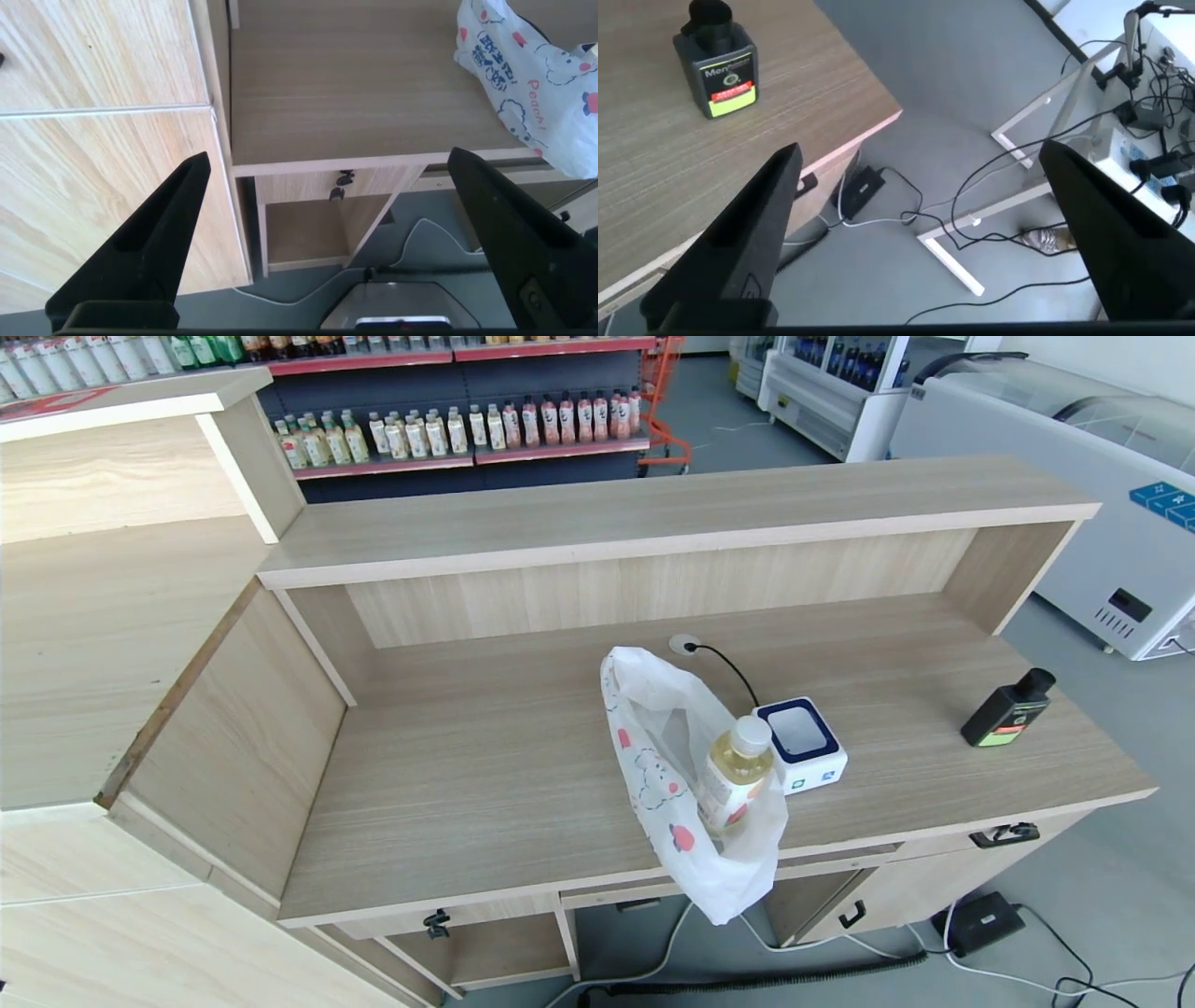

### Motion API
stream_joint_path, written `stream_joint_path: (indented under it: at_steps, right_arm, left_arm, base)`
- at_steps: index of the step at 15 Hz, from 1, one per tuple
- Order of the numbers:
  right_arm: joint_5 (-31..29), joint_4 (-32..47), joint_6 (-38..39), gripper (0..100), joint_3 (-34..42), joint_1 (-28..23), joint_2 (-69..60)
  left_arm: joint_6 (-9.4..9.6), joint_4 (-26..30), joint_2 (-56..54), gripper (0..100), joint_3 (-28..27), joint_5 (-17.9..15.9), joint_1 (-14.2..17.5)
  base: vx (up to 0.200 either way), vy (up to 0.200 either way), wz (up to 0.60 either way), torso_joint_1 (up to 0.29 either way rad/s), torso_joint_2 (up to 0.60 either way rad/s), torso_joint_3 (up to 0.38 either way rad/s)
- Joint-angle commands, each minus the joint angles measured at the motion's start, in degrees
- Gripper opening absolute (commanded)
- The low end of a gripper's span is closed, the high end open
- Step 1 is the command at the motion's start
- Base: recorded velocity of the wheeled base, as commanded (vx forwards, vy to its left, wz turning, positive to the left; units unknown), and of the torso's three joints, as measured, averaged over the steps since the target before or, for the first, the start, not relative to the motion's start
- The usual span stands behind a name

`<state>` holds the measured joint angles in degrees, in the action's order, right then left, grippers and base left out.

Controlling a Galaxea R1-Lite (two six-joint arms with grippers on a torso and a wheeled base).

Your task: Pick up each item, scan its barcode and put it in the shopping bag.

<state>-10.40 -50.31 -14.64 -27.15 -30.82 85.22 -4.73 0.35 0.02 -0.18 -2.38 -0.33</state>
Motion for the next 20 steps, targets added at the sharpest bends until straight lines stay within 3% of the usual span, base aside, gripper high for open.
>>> stream_joint_path:
  at_steps: [1, 5, 8, 20]
  right_arm:
    - [0.0, 0.0, -0.2, 100, 0.1, -0.6, 1.2]
    - [0.0, -0.1, -1.5, 100, -1.2, 0.2, 2.1]
    - [-0.1, -0.1, -1.5, 100, -2.2, 0.2, 3.8]
    - [-0.6, -0.4, -3.8, 100, -7.2, 0.2, 12.5]
  left_arm:
    - [-0.02, 0.0, 0.0, 100, 0.0, 0.0, 0.0]
    - [0.07, 0.3, 0.0, 100, -0.1, -0.3, 0.0]
    - [-1.25, 0.2, 0.0, 100, 0.0, 0.0, 0.0]
    - [-0.90, 0.0, 0.0, 100, 0.0, 0.1, 0.0]
  base:
    - [0.000, 0.000, 0.00, 0.000, 0.00, 0.000]
    - [0.000, 0.000, 0.00, 0.000, 0.00, 0.000]
    - [0.000, 0.000, 0.00, 0.000, 0.00, 0.000]
    - [0.000, -0.200, 0.00, 0.004, 0.00, 0.001]
